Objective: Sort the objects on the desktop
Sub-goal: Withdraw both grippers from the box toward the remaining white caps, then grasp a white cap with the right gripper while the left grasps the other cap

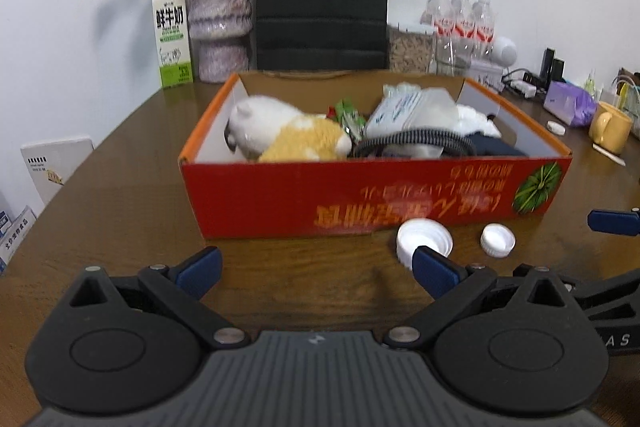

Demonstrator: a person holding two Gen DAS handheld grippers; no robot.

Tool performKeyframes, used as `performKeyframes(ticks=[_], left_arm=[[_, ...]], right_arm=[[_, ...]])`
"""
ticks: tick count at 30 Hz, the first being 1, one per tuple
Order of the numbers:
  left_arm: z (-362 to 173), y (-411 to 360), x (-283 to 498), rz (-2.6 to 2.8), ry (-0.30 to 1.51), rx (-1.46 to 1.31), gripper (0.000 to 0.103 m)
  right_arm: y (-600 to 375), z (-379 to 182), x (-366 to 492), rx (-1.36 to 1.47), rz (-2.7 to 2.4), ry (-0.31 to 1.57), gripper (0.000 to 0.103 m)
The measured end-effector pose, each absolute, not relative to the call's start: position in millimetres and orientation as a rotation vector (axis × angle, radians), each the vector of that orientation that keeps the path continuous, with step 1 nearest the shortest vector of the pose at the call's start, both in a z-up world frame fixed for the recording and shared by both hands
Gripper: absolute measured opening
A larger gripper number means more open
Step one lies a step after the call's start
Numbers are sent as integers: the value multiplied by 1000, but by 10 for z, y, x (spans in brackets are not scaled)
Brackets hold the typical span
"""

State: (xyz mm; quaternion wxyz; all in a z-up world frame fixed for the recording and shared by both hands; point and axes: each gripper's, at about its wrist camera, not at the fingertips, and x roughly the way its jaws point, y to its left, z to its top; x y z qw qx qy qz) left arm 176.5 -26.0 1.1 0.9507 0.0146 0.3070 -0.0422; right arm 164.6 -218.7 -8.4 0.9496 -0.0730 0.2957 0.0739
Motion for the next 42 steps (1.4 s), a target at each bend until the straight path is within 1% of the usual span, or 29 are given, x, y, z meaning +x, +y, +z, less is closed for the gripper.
performKeyframes(ticks=[5,7,9,11,13,15,17,19,20,21,22,23,24,35,42], left_arm=[[-75,-219,1796,-89,652,20,103],[-93,-207,1813,-91,659,18,103],[-111,-207,1830,-93,667,21,103],[-131,-203,1852,-94,675,24,103],[-151,-199,1865,-95,680,25,103],[-168,-198,1881,-96,684,24,103],[-178,-198,1893,-97,687,21,103],[-186,-195,1902,-99,688,17,103],[-187,-197,1907,-100,689,16,103],[-188,-197,1912,-98,691,16,103],[-189,-198,1916,-97,692,17,103],[-190,-202,1921,-95,693,17,103],[-190,-205,1922,-95,694,19,103],[-148,-338,1934,-101,693,31,103],[-123,-607,1981,-135,691,58,103]], right_arm=[[-2180,-161,1728,-135,148,626,103],[-2171,-172,1777,-130,147,634,100],[-2160,-178,1842,-122,150,643,95],[-2152,-190,1906,-111,149,653,93],[-2146,-206,1965,-100,152,662,88],[-2141,-221,2007,-92,157,671,76],[-2129,-229,2035,-80,173,675,73],[-2119,-235,2044,-71,186,676,72],[-2112,-235,2044,-70,192,674,66],[-2109,-232,2040,-67,201,671,57],[-2109,-228,2036,-61,214,669,51],[-2107,-224,2032,-59,222,665,38],[-2104,-221,2027,-59,227,663,27],[-2167,-190,1978,-34,246,633,27],[-2371,-141,1905,-24,216,600,27]])
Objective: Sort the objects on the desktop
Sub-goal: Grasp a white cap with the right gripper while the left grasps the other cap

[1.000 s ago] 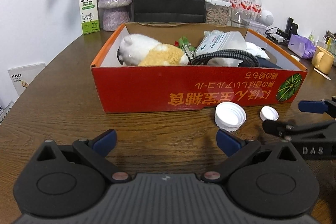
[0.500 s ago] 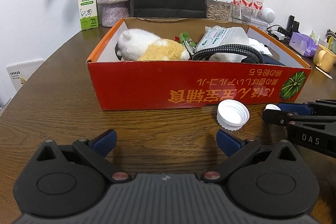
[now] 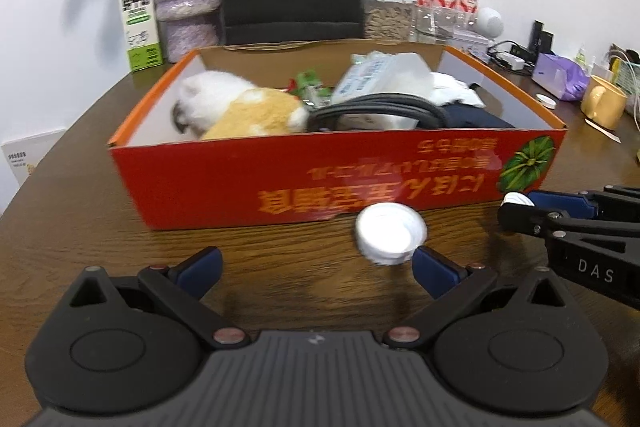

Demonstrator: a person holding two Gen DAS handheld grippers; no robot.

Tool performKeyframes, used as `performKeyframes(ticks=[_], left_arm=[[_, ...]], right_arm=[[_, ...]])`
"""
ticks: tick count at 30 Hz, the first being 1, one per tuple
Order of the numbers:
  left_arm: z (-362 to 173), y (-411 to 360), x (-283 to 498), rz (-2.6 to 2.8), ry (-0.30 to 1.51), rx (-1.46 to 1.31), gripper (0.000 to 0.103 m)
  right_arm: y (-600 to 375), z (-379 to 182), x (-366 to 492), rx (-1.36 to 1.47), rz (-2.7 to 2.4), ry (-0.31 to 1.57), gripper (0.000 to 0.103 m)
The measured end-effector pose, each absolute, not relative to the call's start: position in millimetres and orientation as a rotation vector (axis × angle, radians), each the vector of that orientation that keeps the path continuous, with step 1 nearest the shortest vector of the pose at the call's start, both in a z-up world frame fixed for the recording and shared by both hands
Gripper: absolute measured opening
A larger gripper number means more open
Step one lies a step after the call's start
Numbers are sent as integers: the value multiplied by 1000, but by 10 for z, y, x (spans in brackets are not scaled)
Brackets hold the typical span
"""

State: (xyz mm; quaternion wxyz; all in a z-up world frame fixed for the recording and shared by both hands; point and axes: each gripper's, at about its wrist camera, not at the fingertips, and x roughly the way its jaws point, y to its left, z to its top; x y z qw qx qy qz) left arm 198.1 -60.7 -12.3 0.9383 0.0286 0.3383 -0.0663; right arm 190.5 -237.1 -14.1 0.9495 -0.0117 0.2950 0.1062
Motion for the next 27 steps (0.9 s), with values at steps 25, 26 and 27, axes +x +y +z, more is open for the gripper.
performKeyframes(ticks=[25,26,27], left_arm=[[-209,-958,2174,-104,708,46,77],[-204,-959,2172,-101,703,47,68],[-198,-958,2162,-104,696,45,63]], right_arm=[[-2777,-149,1866,57,214,559,27],[-2772,-147,1865,54,212,559,27],[-2769,-146,1866,51,210,559,27]])
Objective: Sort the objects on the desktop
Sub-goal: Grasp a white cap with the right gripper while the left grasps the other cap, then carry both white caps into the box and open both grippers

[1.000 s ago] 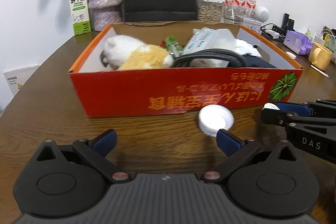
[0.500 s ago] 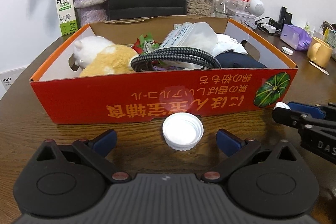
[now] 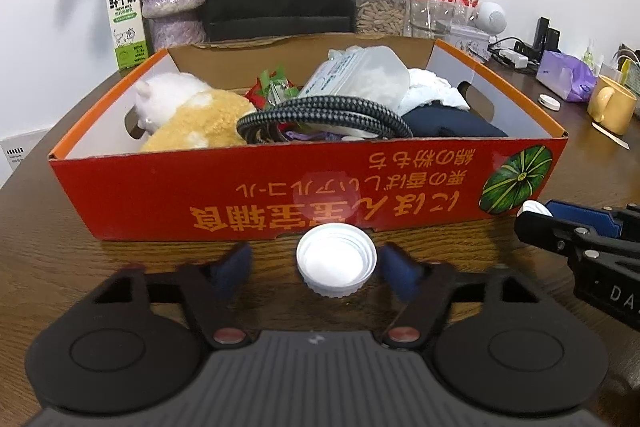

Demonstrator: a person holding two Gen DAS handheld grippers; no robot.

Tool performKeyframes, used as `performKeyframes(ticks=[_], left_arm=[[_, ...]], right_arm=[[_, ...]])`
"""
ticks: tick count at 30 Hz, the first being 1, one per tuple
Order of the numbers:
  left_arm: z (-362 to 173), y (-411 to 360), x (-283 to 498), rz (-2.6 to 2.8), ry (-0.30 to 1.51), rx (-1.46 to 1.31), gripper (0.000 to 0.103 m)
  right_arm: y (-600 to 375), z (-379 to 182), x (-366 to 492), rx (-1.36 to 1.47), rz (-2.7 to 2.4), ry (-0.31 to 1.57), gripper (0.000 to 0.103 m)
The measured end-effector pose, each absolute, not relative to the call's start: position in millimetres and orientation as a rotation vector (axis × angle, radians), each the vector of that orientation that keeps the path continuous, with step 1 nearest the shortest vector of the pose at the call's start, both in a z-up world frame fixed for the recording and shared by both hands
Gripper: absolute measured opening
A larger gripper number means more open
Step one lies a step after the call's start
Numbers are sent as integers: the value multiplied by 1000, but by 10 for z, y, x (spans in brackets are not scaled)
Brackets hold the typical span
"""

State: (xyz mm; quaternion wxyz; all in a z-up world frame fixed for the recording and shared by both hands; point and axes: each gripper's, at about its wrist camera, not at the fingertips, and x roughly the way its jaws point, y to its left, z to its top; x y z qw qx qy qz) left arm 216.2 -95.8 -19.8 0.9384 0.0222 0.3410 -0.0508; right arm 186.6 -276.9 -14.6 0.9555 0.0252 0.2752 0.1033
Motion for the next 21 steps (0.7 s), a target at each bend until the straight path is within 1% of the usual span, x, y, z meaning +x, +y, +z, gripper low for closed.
performKeyframes(ticks=[1,2,4,16,21], left_arm=[[-192,-963,2155,-107,693,44,53],[-189,-966,2146,-110,689,46,46],[-187,-981,2127,-126,681,56,41],[-182,-934,2076,-147,672,38,41],[-86,-845,1930,-166,637,20,41]], right_arm=[[-2767,-146,1862,49,208,558,27],[-2763,-145,1862,46,203,558,27],[-2753,-147,1861,36,195,559,27],[-2739,-152,1879,21,174,568,27],[-2764,-121,1822,36,193,525,27]])
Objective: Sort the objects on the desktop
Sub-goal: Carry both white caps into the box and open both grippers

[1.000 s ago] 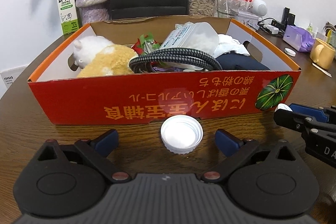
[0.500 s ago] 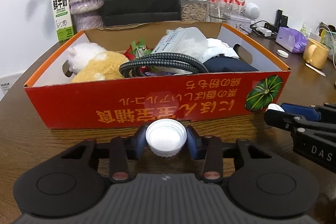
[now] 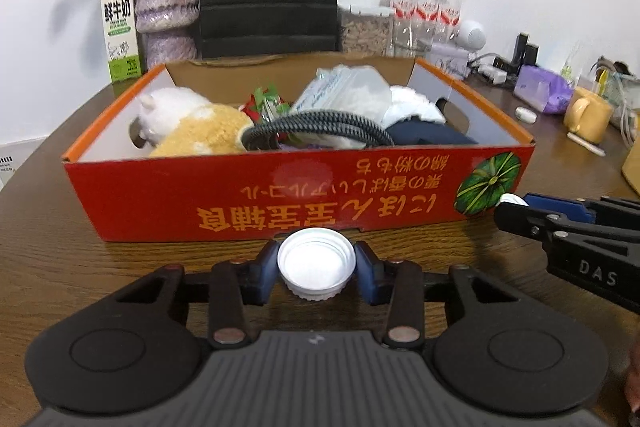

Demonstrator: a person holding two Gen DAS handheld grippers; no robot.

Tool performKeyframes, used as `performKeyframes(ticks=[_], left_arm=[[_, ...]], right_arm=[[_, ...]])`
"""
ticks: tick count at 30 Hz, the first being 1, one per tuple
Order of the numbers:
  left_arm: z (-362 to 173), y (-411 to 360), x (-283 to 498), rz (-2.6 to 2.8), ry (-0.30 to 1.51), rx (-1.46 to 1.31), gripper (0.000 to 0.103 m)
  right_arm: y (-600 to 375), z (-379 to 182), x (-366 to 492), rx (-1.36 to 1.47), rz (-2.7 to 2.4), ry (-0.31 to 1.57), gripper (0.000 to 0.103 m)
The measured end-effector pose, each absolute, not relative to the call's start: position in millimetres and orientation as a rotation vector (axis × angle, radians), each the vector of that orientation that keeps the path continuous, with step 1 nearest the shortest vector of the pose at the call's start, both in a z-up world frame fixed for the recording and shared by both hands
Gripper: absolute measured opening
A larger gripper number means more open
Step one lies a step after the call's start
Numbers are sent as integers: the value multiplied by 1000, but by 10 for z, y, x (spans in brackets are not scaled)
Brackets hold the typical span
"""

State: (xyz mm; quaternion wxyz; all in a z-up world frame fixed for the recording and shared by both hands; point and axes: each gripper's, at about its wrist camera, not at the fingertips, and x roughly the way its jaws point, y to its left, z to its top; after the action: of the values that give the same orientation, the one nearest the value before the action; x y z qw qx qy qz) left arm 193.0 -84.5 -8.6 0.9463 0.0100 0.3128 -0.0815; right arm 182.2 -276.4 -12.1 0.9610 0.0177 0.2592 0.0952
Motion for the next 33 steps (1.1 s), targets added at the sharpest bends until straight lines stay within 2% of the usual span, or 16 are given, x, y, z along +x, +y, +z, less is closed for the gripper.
performKeyframes(ticks=[10,19,25,33], left_arm=[[427,-599,1704,-205,480,-9,41],[847,-579,2059,-171,363,8,41],[766,-610,2444,-134,366,-17,41],[398,-637,2747,-112,452,20,41]], right_arm=[[-2715,239,1726,48,244,412,27],[-2534,673,2149,19,237,358,27],[-2438,708,2597,16,201,370,27],[-2514,378,2892,36,197,422,27]])
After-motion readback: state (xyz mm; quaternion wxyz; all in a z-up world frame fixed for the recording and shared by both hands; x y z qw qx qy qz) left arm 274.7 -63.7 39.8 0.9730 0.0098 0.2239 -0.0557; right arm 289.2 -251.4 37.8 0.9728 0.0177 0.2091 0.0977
